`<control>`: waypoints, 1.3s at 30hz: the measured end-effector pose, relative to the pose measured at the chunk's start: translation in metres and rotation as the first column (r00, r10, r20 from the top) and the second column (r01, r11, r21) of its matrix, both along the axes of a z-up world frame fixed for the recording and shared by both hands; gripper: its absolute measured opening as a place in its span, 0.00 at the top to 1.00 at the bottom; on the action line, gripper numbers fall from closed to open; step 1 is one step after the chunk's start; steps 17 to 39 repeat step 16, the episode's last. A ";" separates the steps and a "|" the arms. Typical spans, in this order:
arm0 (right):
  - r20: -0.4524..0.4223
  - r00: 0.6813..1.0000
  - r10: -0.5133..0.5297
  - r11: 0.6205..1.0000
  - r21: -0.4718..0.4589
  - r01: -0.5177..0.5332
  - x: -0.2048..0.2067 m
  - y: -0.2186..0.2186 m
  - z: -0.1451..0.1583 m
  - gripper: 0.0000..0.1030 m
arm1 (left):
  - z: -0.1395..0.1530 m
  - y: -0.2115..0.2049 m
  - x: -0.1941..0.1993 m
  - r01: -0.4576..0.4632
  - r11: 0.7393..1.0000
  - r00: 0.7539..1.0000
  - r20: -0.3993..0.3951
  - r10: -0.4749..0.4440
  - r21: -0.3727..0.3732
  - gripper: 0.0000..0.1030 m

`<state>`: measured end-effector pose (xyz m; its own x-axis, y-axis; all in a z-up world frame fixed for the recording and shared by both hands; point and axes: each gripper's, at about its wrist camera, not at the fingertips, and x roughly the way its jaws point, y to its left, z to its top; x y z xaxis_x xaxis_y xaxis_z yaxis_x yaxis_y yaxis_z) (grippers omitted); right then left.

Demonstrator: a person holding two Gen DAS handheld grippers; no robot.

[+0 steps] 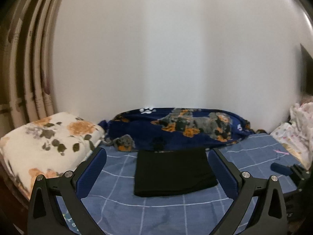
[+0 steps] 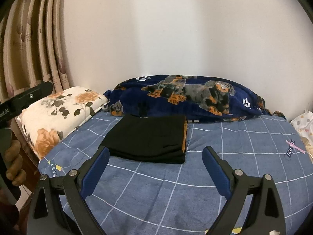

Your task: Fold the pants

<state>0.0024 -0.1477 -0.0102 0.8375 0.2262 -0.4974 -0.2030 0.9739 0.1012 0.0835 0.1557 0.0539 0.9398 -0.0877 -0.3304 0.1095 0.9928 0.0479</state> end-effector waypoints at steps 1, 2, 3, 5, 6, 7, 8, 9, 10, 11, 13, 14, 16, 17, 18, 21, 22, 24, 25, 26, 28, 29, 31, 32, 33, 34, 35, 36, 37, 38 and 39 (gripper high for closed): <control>0.000 1.000 0.002 1.000 0.000 -0.002 -0.001 0.001 0.000 0.08 | -0.002 -0.002 -0.001 -0.010 1.000 1.000 0.003 0.010 0.015 0.00; -0.001 1.000 0.002 1.000 0.000 -0.002 -0.001 0.001 -0.001 0.08 | -0.005 -0.003 -0.001 -0.014 0.999 1.000 0.002 0.014 0.028 0.00; -0.004 1.000 0.002 1.000 0.001 -0.002 -0.001 0.001 -0.002 0.08 | -0.007 -0.005 -0.002 -0.008 0.999 1.000 -0.006 0.009 0.034 0.00; -0.007 1.000 0.004 1.000 0.002 -0.004 -0.001 0.002 -0.003 0.08 | -0.012 -0.006 -0.001 0.028 0.999 0.999 -0.047 -0.028 0.017 0.00; -0.010 1.000 0.004 1.000 0.001 -0.004 -0.001 0.002 -0.003 0.08 | -0.015 -0.011 -0.004 0.031 0.999 0.998 -0.058 -0.030 0.012 0.00; -0.014 1.000 0.004 1.000 -0.002 -0.004 0.000 0.002 -0.004 0.08 | -0.017 -0.015 -0.006 0.025 1.000 0.998 -0.062 -0.024 0.011 0.00; -0.017 1.000 0.002 1.000 -0.007 -0.002 0.000 0.003 -0.005 0.08 | -0.018 -0.020 -0.011 0.023 1.000 0.998 -0.056 -0.023 0.008 0.00; -0.020 1.000 -0.001 1.000 -0.012 0.001 0.000 0.004 -0.005 0.08 | -0.021 -0.022 -0.013 0.011 1.000 0.999 -0.042 -0.011 0.010 0.00; -0.022 1.000 -0.002 1.000 -0.015 0.002 0.000 0.005 -0.006 0.08 | -0.023 -0.027 -0.016 -0.003 1.000 0.999 -0.036 0.003 0.020 0.00; -0.024 1.000 -0.005 1.000 -0.019 0.005 0.001 0.006 -0.006 0.08 | -0.025 -0.029 -0.018 -0.004 1.000 0.999 -0.034 0.005 0.025 0.00; -0.031 0.999 -0.017 0.999 -0.033 0.016 0.002 0.007 -0.008 0.08 | -0.027 -0.033 -0.021 -0.007 1.000 0.999 -0.039 0.008 0.023 0.00; -0.035 0.999 -0.021 0.999 -0.035 0.020 0.003 0.008 -0.008 0.08 | -0.029 -0.034 -0.021 -0.009 1.000 0.999 -0.046 0.010 0.020 0.00; -0.042 0.999 -0.035 0.998 -0.044 0.034 0.004 0.007 -0.009 0.08 | -0.033 -0.036 -0.021 -0.010 1.000 0.998 -0.060 0.011 0.016 0.00; -0.042 0.999 -0.035 0.998 -0.044 0.034 0.004 0.007 -0.009 0.08 | -0.033 -0.036 -0.021 -0.010 1.000 0.998 -0.060 0.011 0.016 0.00; -0.042 0.999 -0.035 0.998 -0.044 0.034 0.004 0.007 -0.009 0.08 | -0.033 -0.036 -0.021 -0.010 1.000 0.998 -0.060 0.011 0.016 0.00; -0.042 0.999 -0.035 0.998 -0.044 0.034 0.004 0.007 -0.009 0.08 | -0.033 -0.036 -0.021 -0.010 1.000 0.998 -0.060 0.011 0.016 0.00; -0.042 0.999 -0.035 0.998 -0.044 0.034 0.004 0.007 -0.009 0.08 | -0.033 -0.036 -0.021 -0.010 1.000 0.998 -0.060 0.011 0.016 0.00; -0.042 0.999 -0.035 0.998 -0.044 0.034 0.004 0.007 -0.009 0.08 | -0.033 -0.036 -0.021 -0.010 1.000 0.998 -0.060 0.011 0.016 0.00; -0.042 0.999 -0.035 0.998 -0.044 0.034 0.004 0.007 -0.009 0.08 | -0.033 -0.036 -0.021 -0.010 1.000 0.998 -0.060 0.011 0.016 0.00; -0.042 0.999 -0.035 0.998 -0.044 0.034 0.004 0.007 -0.009 0.08 | -0.033 -0.036 -0.021 -0.010 1.000 0.998 -0.060 0.011 0.016 0.00; -0.042 0.999 -0.035 0.998 -0.044 0.034 0.004 0.007 -0.009 0.08 | -0.033 -0.036 -0.021 -0.010 1.000 0.998 -0.060 0.011 0.016 0.00; -0.042 0.999 -0.035 0.998 -0.044 0.034 0.004 0.007 -0.009 0.08 | -0.033 -0.036 -0.021 -0.010 1.000 0.998 -0.060 0.011 0.016 0.00; -0.042 0.999 -0.035 0.998 -0.044 0.034 0.004 0.007 -0.009 0.08 | -0.033 -0.036 -0.021 -0.010 1.000 0.998 -0.060 0.011 0.016 0.00; -0.042 0.999 -0.035 0.998 -0.044 0.034 0.004 0.007 -0.009 0.08 | -0.033 -0.036 -0.021 -0.010 1.000 0.998 -0.060 0.011 0.016 0.00; -0.042 0.999 -0.035 0.998 -0.044 0.034 0.004 0.007 -0.009 0.08 | -0.033 -0.036 -0.021 -0.010 1.000 0.998 -0.060 0.011 0.016 0.00; -0.042 0.999 -0.035 0.998 -0.044 0.034 0.004 0.007 -0.009 0.08 | -0.033 -0.036 -0.021 -0.010 1.000 0.998 -0.060 0.011 0.016 0.00; -0.042 0.999 -0.035 0.998 -0.044 0.034 0.004 0.007 -0.009 0.08 | -0.033 -0.036 -0.021 -0.010 1.000 0.998 -0.060 0.011 0.016 0.00; -0.042 0.999 -0.035 0.998 -0.044 0.034 0.004 0.007 -0.009 0.08 | -0.033 -0.036 -0.021 -0.010 1.000 0.998 -0.060 0.011 0.016 0.00; -0.042 0.999 -0.035 0.998 -0.044 0.034 0.004 0.007 -0.009 0.08 | -0.033 -0.036 -0.021 -0.010 1.000 0.998 -0.060 0.011 0.016 0.00; -0.042 0.999 -0.035 0.998 -0.044 0.034 0.004 0.007 -0.009 0.08 | -0.033 -0.036 -0.021 -0.010 1.000 0.998 -0.060 0.011 0.016 0.00; -0.042 0.999 -0.035 0.998 -0.044 0.034 0.004 0.007 -0.009 0.08 | -0.033 -0.036 -0.021 -0.010 1.000 0.998 -0.060 0.011 0.016 0.00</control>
